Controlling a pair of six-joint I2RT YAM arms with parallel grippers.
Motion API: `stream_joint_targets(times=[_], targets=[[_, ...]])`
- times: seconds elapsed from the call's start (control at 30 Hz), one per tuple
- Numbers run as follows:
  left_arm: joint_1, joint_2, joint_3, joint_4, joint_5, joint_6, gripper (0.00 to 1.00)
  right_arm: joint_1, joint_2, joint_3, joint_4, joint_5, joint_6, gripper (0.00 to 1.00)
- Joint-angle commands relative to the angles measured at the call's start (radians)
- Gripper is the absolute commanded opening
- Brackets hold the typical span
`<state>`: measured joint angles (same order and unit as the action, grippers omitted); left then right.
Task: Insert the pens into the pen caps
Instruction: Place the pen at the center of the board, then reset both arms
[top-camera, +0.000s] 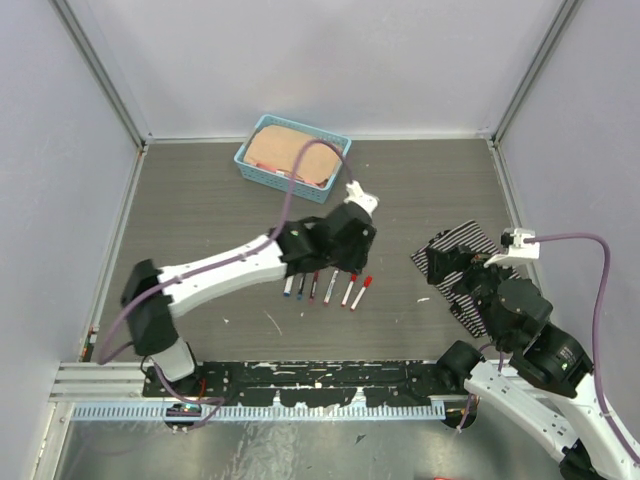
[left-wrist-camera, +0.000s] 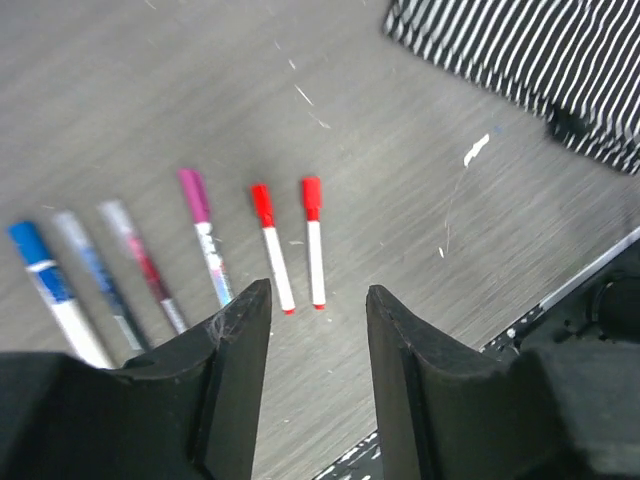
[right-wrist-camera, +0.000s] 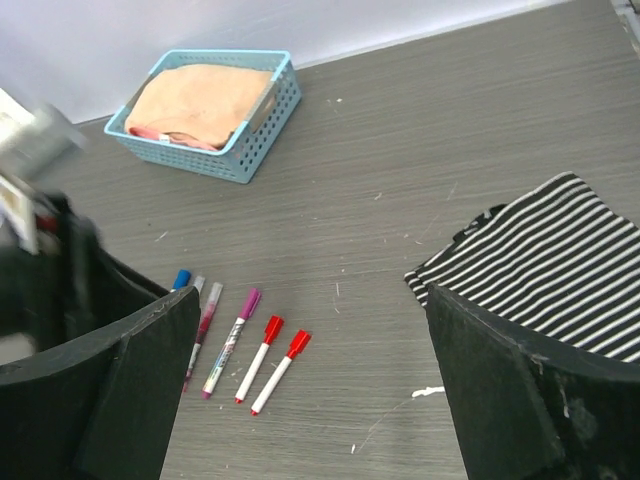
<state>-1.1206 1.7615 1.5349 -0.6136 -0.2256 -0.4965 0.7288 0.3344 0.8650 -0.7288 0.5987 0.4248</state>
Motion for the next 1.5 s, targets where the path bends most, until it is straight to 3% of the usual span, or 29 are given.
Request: stream_joint_targets(times=[0.0,0.1,0.3,0.5,0.77,0.9,1.2,1.47], targets=[[0.091,-0.168,-0.120,0.091,-0.032,0.112,0.52,-0.002,0.018,0.024,0.098,-0.112,-0.118,1.00],[0.157,-0.320,-0.226,0.102,-0.085,0.126,0.58,-0.002,0.065,0.036,0.093,-0.157,-0.131,1.00],[0.220,-0.661,-0.414,0.087,-0.342,0.132,0.80,-0.002,0.049,-0.027,0.175,-0.178,-0.155,1.00],[0.232,-0.950,-0.507,-0.032,-0.439,0.143,0.99,-0.002,0.021,-0.057,0.178,-0.130,-0.137,1.00],[0.233,-1.299,-0.643,-0.177,-0.512,0.089,0.98,-0.002,-0.130,-0.101,0.204,-0.070,-0.124,1.00],[0.233,-1.398,-0.668,-0.207,-0.547,0.052,0.98,-0.002,-0.166,-0.101,0.183,-0.026,-0.094,1.00],[0.233,-1.446,-0.674,-0.239,-0.606,0.019,0.98,-0.001,-0.072,-0.048,0.065,0.102,-0.009,1.00],[0.234,-1.450,-0.657,-0.287,-0.645,-0.025,0.98,-0.001,-0.024,-0.038,0.057,0.104,-0.003,1.00]])
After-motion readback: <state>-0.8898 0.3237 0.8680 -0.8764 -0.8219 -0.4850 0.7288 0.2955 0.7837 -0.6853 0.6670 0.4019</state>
